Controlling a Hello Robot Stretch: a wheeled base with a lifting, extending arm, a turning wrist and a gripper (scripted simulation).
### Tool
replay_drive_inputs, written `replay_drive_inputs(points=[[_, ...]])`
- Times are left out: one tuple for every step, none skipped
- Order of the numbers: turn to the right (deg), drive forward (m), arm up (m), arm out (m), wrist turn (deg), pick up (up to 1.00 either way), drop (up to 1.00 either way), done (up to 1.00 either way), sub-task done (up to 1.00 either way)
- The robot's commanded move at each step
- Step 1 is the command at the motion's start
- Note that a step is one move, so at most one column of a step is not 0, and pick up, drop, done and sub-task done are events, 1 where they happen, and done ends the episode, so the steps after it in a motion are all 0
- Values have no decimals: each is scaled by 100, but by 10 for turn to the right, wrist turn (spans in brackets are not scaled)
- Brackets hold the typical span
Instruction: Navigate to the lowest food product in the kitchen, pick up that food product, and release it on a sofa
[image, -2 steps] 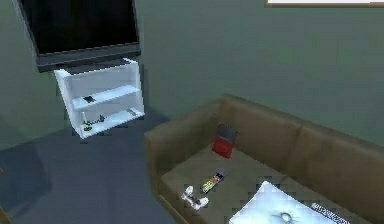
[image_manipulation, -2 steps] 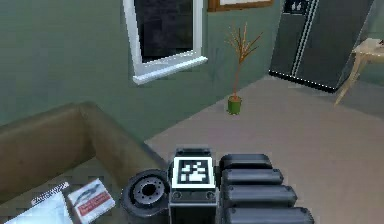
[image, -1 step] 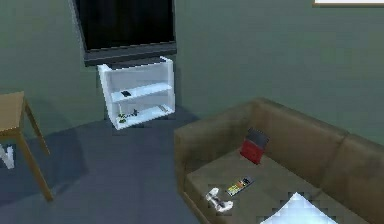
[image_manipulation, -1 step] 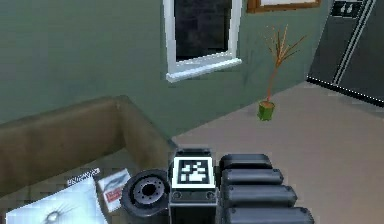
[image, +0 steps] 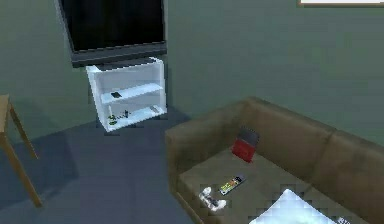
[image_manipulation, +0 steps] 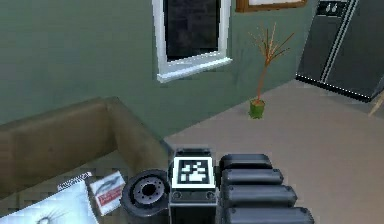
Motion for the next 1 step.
replay_drive_inputs(points=[[450, 0, 0, 0, 0, 0, 0, 0, 0]])
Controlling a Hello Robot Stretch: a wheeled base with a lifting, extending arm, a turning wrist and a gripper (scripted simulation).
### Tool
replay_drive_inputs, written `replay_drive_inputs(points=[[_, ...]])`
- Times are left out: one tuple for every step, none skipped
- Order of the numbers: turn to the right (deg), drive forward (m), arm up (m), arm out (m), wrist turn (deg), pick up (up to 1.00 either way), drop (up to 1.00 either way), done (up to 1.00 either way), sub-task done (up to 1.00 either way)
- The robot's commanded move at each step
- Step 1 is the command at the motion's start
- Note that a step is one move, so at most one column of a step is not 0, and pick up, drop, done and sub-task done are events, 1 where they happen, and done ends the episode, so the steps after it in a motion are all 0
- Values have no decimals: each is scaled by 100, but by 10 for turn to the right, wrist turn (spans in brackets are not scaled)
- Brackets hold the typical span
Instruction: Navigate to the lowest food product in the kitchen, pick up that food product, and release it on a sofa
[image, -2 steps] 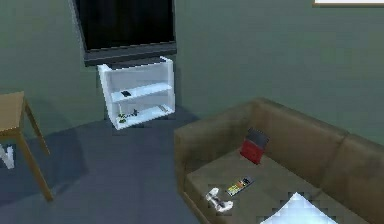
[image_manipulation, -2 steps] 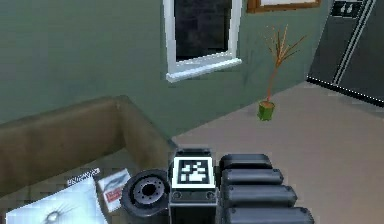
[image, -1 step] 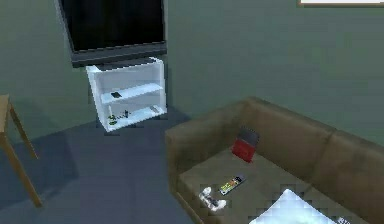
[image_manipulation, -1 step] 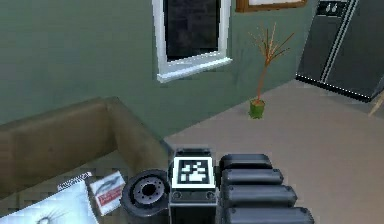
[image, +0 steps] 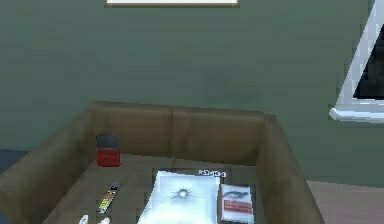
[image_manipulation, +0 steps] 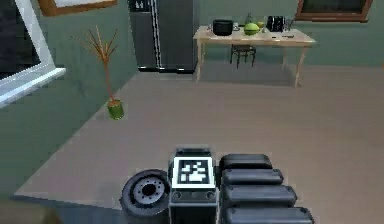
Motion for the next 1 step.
replay_drive_inputs(points=[[60, 0, 0, 0, 0, 0, 0, 0, 0]])
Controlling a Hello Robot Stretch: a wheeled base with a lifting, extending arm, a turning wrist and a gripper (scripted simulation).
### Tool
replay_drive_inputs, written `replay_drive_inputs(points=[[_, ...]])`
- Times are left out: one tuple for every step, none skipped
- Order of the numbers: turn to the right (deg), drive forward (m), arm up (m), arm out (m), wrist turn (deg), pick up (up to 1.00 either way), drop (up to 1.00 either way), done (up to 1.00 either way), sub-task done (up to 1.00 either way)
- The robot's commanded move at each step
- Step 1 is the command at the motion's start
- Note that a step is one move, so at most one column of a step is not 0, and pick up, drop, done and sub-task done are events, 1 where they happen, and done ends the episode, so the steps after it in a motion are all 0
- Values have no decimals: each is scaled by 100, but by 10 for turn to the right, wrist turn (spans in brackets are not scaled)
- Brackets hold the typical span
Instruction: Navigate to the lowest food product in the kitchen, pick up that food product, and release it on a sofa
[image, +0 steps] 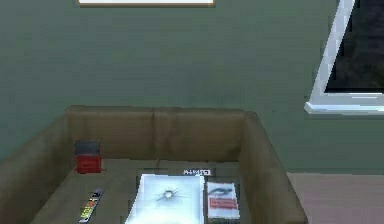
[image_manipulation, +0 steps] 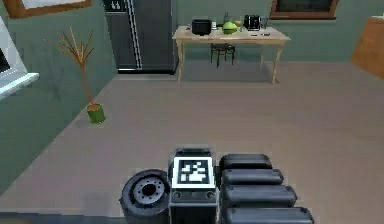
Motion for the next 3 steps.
replay_drive_inputs(points=[[0, 30, 0, 0, 0, 0, 0, 0, 0], [-450, 0, 0, 0, 0, 0, 0, 0, 0], [-450, 0, 0, 0, 0, 0, 0, 0, 0]])
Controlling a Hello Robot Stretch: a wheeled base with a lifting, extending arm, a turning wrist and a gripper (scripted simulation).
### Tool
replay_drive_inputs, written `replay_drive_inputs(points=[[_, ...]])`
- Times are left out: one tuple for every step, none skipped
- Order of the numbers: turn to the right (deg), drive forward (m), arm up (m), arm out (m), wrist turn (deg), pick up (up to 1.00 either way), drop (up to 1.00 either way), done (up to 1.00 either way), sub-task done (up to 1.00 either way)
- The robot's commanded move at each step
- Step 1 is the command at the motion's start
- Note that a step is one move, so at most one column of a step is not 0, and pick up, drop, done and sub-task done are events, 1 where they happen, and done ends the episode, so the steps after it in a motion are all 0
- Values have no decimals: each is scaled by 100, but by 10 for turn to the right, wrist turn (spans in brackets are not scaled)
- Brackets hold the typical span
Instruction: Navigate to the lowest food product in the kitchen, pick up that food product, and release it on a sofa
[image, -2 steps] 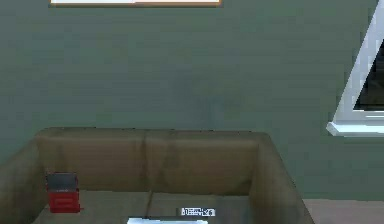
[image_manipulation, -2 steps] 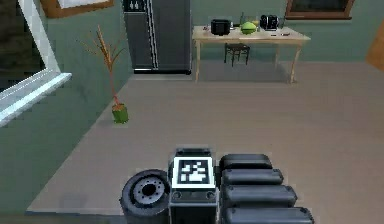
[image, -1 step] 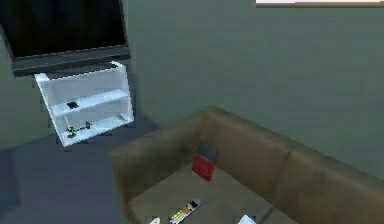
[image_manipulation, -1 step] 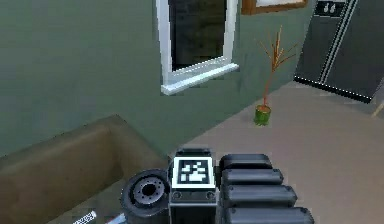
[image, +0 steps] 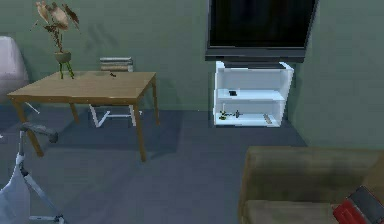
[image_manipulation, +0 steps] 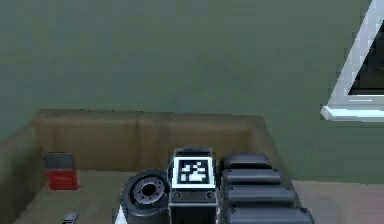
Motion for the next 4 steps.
replay_drive_inputs(points=[[-60, 0, 0, 0, 0, 0, 0, 0, 0], [0, 0, 0, 40, 0, 0, 0, 0, 0], [0, 0, 0, 0, 450, 0, 0, 0, 0], [0, 0, 0, 0, 330, 0, 0, 0, 0]])
